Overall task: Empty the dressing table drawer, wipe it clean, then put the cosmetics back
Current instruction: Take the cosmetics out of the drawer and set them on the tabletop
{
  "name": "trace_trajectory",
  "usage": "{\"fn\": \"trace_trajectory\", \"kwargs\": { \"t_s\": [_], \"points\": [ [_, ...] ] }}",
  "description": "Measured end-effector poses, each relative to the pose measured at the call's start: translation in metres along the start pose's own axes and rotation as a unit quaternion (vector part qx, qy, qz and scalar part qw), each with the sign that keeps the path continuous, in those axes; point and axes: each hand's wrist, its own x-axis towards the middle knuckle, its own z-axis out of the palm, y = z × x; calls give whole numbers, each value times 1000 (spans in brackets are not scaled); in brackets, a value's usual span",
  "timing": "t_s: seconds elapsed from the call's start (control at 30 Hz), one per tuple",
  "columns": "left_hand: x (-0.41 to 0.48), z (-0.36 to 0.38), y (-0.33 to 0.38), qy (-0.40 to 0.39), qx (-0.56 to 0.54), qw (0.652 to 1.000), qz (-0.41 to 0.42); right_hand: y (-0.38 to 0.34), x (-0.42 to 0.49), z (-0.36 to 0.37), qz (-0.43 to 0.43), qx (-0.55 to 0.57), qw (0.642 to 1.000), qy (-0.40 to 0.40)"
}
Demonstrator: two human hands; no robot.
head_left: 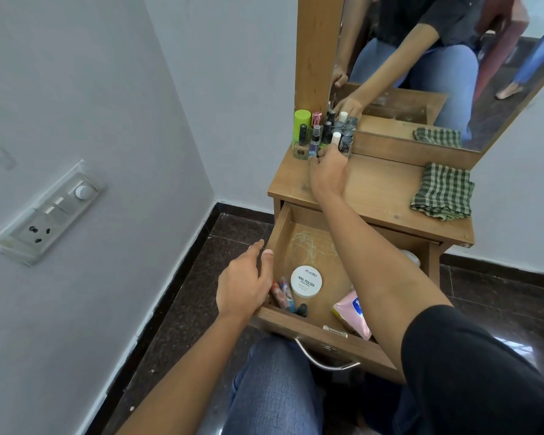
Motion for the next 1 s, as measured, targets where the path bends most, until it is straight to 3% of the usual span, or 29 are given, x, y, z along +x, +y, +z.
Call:
{"fn": "trace_trajectory", "kwargs": {
  "t_s": [0.2, 0.3, 0.4, 0.47, 0.53, 0.6, 0.73, 1.0],
  "points": [
    [0, -1, 1, -3, -6, 1000, 1, 9, -18, -7, -30, 126, 992, 0],
    [0, -2, 0, -4, -9, 1000, 1, 16, -40, -25, -88, 205, 973, -62],
    [0, -2, 0, -7, -9, 1000, -6, 31, -64, -49, -139, 219, 937, -235],
    [0, -3, 0, -6, -12, 1000, -10, 43, -79, -71, -179, 184, 885, -390],
    [-1, -4, 1, -5, -12, 1000, -4, 60, -95, -90, -217, 82, 818, -526],
    [-3, -4, 1, -7, -10, 1000, 6, 80, -112, -98, -222, -30, 766, -602],
    [-4, -5, -2, -22, -5, 999, 36, 107, -143, -93, -260, -51, 745, -613],
    [-6, -5, -3, -91, 83, 987, 101, 103, -155, -84, -320, -47, 750, -577]
  ]
}}
